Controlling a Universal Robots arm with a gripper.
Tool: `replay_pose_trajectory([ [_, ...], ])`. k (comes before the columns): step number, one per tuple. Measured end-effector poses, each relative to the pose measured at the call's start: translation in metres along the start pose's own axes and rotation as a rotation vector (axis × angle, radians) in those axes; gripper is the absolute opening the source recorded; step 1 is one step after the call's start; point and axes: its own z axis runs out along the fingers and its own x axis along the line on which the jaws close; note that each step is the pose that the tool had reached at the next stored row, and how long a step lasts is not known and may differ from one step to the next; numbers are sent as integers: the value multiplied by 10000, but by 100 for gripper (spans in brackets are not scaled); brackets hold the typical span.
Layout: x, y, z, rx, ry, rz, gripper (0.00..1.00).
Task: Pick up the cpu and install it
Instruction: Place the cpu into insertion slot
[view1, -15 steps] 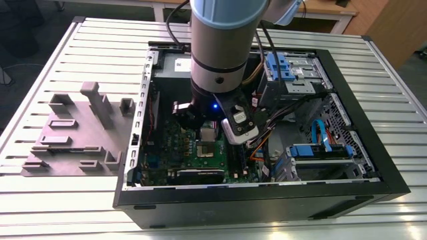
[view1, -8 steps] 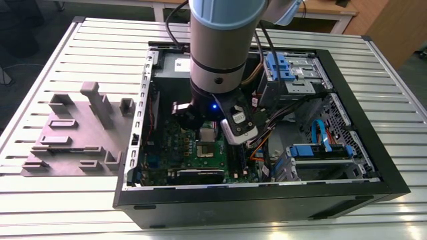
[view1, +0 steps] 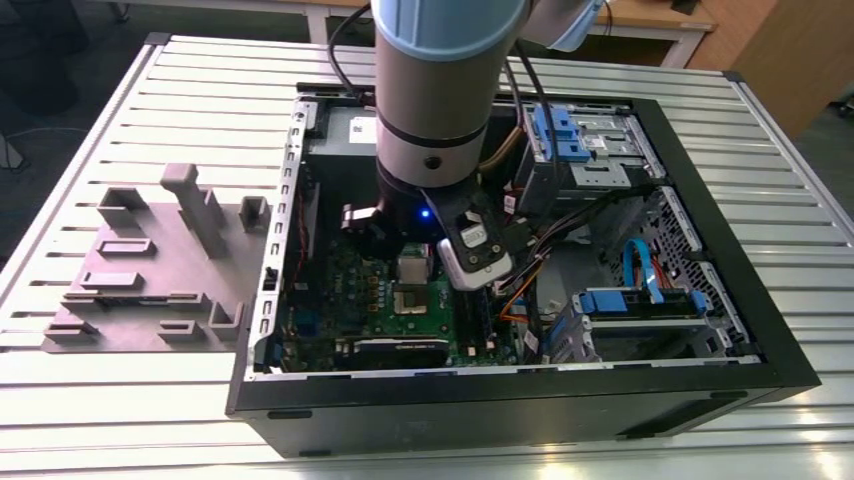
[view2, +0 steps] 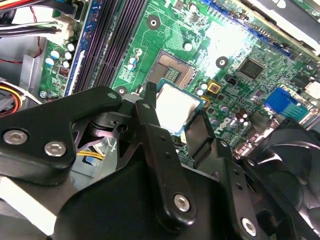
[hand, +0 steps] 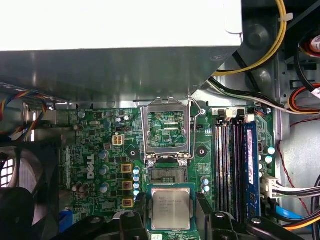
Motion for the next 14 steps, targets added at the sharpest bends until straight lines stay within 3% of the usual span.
replay_pose_trajectory([
  [9, 2, 0, 2, -1, -1, 0, 47],
  [14, 2, -2, 56, 0, 0, 0, 47],
])
